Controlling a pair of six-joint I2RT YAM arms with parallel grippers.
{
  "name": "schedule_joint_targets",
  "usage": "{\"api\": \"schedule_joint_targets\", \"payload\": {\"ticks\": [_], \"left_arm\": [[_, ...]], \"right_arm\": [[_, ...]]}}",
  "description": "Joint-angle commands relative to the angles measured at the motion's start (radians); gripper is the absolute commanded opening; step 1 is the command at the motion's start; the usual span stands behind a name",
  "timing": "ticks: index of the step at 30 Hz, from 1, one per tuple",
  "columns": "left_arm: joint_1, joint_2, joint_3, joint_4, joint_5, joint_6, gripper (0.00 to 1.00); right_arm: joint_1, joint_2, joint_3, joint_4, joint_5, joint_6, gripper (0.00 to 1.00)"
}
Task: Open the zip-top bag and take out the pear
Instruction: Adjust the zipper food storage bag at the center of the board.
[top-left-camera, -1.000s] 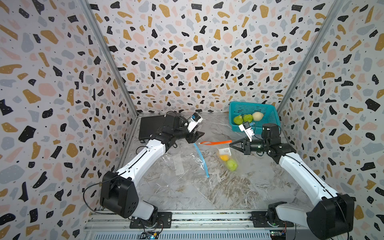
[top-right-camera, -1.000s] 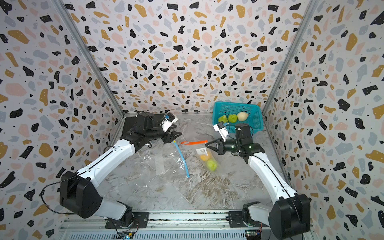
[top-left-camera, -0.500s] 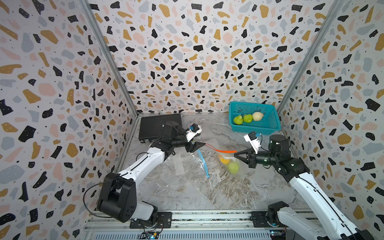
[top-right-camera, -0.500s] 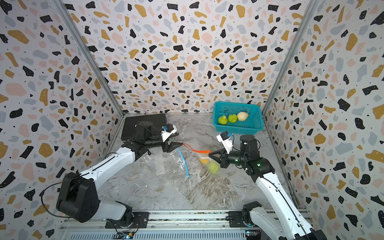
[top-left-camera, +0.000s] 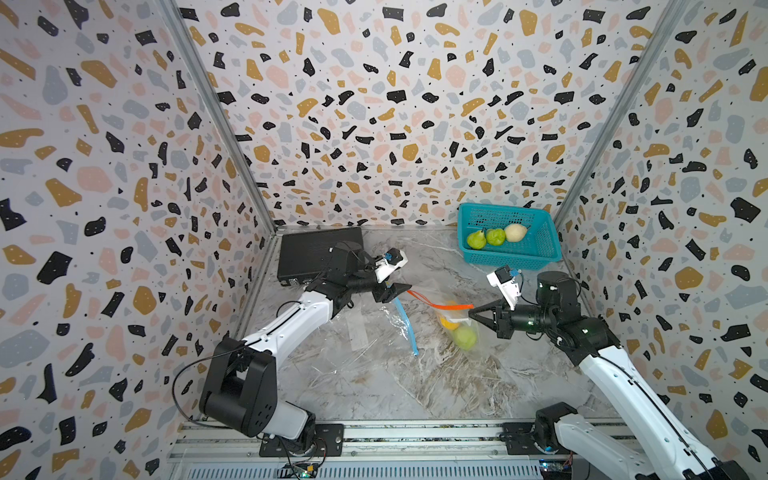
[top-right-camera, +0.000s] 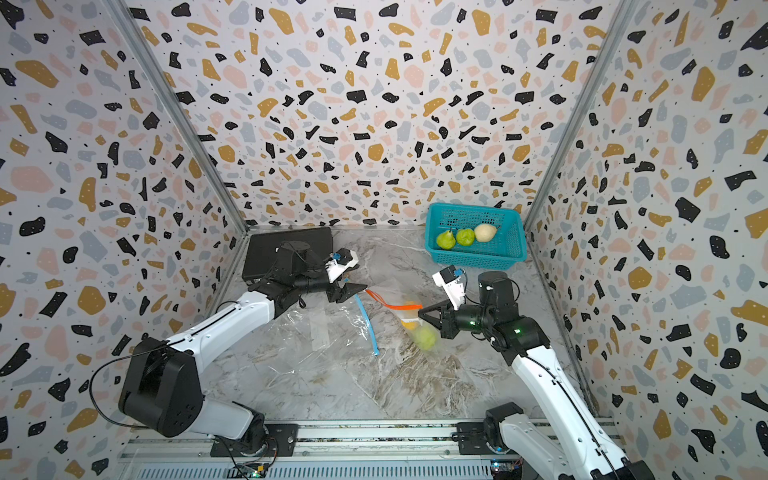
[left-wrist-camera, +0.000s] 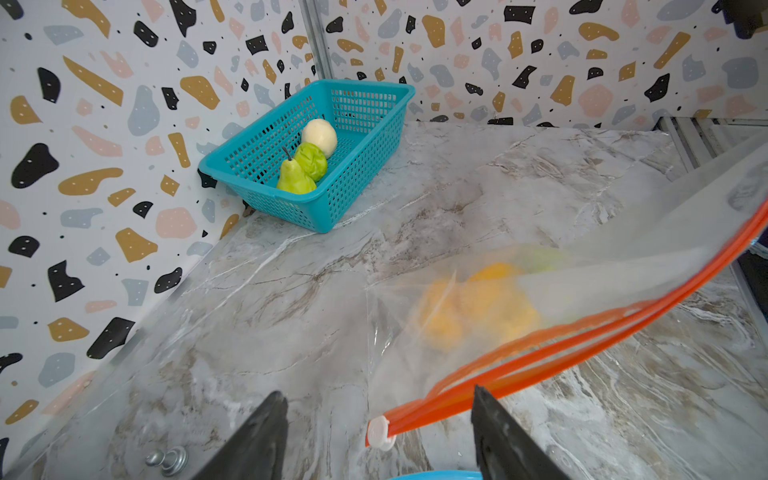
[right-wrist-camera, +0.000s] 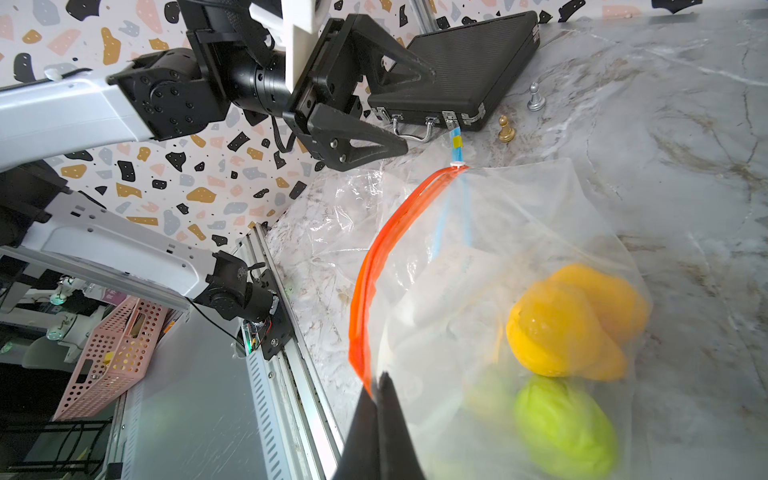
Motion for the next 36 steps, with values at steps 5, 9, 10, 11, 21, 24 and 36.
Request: {"api": "schedule_joint_targets", "payload": {"ticks": [5,9,10,11,21,24,36], "left_arm": [[-0.059,0.049,0.087,-0.107,-0.036,0.117,0.69],[-0.073,0.065,0.099,-0.139,-0.039,0.141,0.69],[-0.074,0.066,0.099,-0.149,-0.032,0.147,0.68],[-0.074,0.064,0.095,-0.157,-0.032,0.153,0.68],[-0.079,0.043,0.049,-0.130,-0.073,0.154,0.67],[-0.079,0.032,0.050,-0.145,-0.074,0.162,0.67],[-0.078,-0.005,0.051,-0.177,-0.085,0.184,0.67]], "right_arm": [[0.008,-0.002,0.028,-0.023,0.003,-0.015,0.00],[0.008,0.002,0.031,-0.026,0.005,-0.015,0.00],[0.008,0.002,0.031,-0.027,0.002,-0.015,0.00],[0.008,0.003,0.031,-0.026,0.002,-0.015,0.00],[0.008,0.004,0.034,-0.027,0.005,-0.014,0.00],[0.008,0.007,0.034,-0.024,0.003,-0.012,0.00],[0.008,0.009,0.031,-0.019,-0.009,-0.009,0.00]]}}
